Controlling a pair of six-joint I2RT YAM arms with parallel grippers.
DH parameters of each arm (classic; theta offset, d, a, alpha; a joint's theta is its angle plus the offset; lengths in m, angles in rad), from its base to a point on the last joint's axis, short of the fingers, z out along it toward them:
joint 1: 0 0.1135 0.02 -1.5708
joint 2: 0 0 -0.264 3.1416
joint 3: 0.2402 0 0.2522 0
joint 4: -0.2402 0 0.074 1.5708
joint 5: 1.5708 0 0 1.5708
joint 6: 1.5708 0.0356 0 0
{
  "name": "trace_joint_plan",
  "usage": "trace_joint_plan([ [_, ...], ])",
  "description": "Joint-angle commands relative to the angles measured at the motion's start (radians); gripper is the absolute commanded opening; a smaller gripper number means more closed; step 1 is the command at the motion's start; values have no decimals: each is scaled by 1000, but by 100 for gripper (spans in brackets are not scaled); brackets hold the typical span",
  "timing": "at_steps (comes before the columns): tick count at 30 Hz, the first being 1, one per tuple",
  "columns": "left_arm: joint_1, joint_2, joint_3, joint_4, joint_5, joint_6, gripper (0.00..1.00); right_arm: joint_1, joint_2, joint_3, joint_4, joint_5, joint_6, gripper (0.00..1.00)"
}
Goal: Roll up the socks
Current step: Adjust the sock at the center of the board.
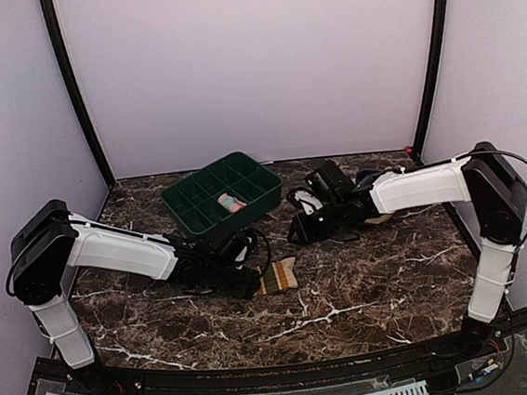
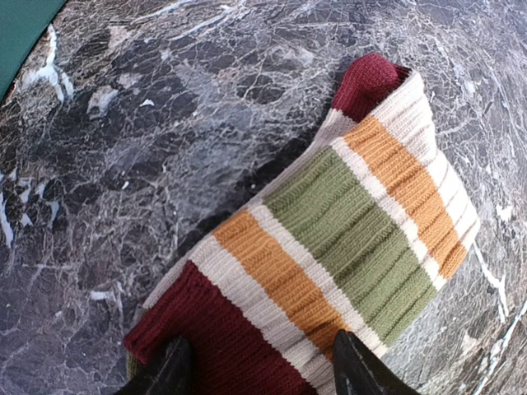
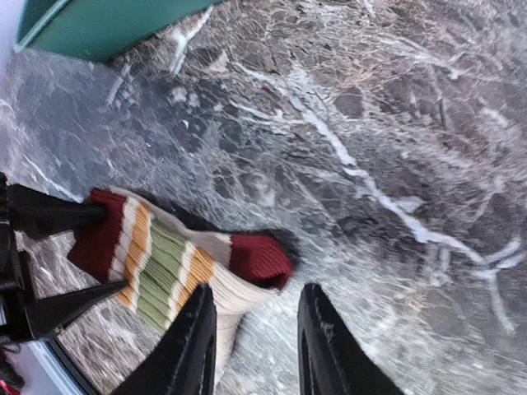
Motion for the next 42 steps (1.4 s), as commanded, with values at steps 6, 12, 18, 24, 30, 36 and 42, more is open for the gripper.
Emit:
trace_joint_plan([
  [6, -3, 29, -10, -74, 55, -11, 61, 34, -39, -268, 543, -253, 334, 27],
  [12, -3, 37, 2, -77, 59, -6, 61, 55, -2, -313, 714, -306, 430, 26],
  [18, -3, 37, 9, -85, 58, -5, 61, 74, 61, -333, 805, -328, 497, 26],
  [24, -3, 37, 9, -85, 63, -3, 61, 73, 116, -405, 941, -320, 565, 26],
  [30, -3, 37, -1, -96, 59, -4, 61, 40, 125, -496, 1041, -277, 595, 26],
  [36, -3, 33, -15, -99, 56, -11, 61, -7, 69, -572, 1027, -208, 578, 26],
  [42, -3, 28, -21, -96, 69, -10, 61, -33, 28, -602, 991, -174, 553, 27],
])
